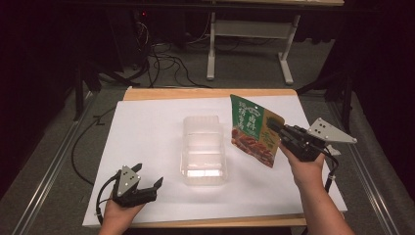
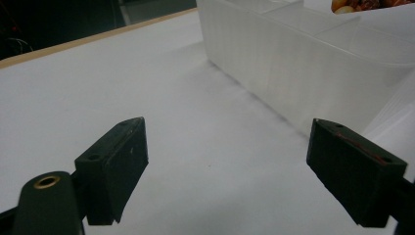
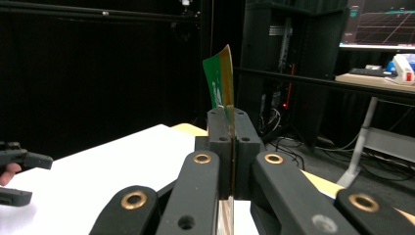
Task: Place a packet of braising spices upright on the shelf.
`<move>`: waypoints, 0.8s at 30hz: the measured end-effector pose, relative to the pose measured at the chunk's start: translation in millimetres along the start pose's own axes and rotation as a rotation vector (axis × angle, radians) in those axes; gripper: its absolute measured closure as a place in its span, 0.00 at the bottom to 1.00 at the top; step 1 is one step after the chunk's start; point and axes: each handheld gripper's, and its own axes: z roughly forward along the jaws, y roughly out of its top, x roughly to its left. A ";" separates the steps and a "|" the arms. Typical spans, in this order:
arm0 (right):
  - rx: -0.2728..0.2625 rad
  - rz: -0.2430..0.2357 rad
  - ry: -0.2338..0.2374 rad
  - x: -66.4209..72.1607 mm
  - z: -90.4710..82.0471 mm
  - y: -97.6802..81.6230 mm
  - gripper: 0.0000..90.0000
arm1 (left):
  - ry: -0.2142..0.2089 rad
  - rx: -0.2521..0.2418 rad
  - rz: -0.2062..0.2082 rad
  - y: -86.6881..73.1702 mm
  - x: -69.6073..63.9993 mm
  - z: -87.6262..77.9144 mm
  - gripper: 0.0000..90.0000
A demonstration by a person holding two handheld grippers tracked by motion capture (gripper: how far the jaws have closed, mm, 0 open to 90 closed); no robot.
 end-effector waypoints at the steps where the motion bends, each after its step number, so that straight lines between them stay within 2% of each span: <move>1: -0.005 0.001 0.006 1.6 2.7 1.2 1.00 | 0.000 -0.002 0.000 -0.2 0.1 -0.9 0.18; 15: -0.033 0.011 0.057 11.5 19.8 8.8 1.00 | 0.004 -0.004 -0.008 -2.7 1.0 -4.8 0.18; 24: -0.051 0.006 0.090 17.9 31.8 15.4 1.00 | 0.025 -0.015 -0.028 -7.4 5.0 -14.5 0.17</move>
